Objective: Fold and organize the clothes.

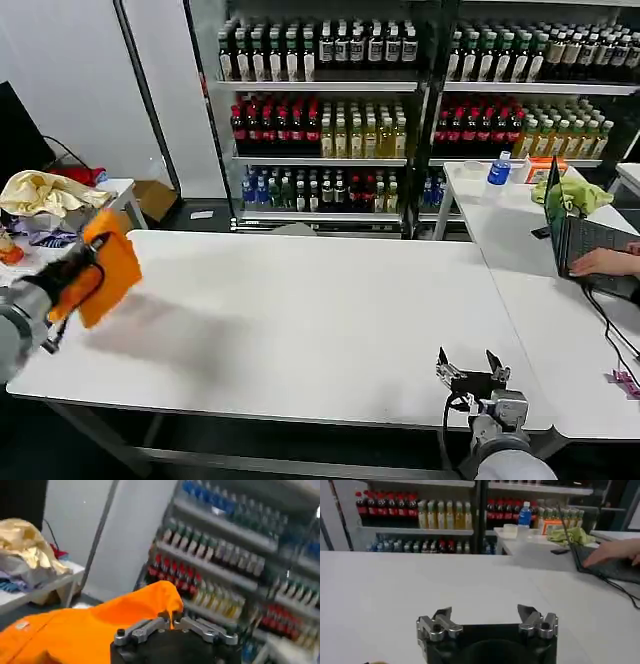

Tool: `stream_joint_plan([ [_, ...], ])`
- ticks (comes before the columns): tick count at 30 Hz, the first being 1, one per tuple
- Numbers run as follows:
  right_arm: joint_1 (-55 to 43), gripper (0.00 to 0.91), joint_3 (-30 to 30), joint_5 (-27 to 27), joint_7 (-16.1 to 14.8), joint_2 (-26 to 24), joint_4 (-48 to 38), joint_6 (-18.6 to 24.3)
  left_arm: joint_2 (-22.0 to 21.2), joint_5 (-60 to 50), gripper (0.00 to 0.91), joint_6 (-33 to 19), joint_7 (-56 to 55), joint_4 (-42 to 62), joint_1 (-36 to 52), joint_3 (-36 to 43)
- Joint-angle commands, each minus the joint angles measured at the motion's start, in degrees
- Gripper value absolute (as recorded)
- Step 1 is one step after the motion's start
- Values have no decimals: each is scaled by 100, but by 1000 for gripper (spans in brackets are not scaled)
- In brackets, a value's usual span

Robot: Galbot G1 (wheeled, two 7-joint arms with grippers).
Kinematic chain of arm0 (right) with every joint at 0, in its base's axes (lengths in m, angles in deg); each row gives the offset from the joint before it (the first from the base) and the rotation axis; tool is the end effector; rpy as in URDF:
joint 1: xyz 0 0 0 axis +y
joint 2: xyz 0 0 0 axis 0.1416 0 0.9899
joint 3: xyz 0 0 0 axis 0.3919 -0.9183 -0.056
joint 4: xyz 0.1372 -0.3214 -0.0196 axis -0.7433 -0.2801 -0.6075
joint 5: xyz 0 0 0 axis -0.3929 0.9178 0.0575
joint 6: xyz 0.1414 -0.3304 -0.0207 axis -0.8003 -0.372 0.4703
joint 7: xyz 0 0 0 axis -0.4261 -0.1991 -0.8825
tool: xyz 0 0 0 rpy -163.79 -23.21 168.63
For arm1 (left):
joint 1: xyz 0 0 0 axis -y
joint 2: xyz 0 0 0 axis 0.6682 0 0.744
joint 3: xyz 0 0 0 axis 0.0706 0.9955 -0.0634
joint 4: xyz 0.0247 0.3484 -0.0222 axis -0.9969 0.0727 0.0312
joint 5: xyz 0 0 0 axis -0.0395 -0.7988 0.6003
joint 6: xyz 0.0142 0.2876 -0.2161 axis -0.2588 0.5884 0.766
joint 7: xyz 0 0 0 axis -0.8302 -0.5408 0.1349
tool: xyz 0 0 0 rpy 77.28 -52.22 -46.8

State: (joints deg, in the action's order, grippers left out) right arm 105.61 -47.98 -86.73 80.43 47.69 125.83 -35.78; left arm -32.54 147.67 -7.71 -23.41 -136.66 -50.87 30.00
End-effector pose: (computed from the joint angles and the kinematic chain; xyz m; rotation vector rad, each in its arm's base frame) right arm 0.2119 -0.0309 -0.2432 -0.1942 -2.7376 0.0666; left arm 0.3388 0.2476 -0.1329 -0.0616 -2.8423 0.5054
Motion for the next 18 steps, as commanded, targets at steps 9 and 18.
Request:
stream_joint_plan([
  [9,93,907,147,40,-25,-73,-103,53,-1662,-3650,10,-490,-283,-1383,-600,2516],
  [18,181,907,190,82,-30,-7,-116,71,-2186,-3423,10,-257,-797,-1443,-476,3106],
])
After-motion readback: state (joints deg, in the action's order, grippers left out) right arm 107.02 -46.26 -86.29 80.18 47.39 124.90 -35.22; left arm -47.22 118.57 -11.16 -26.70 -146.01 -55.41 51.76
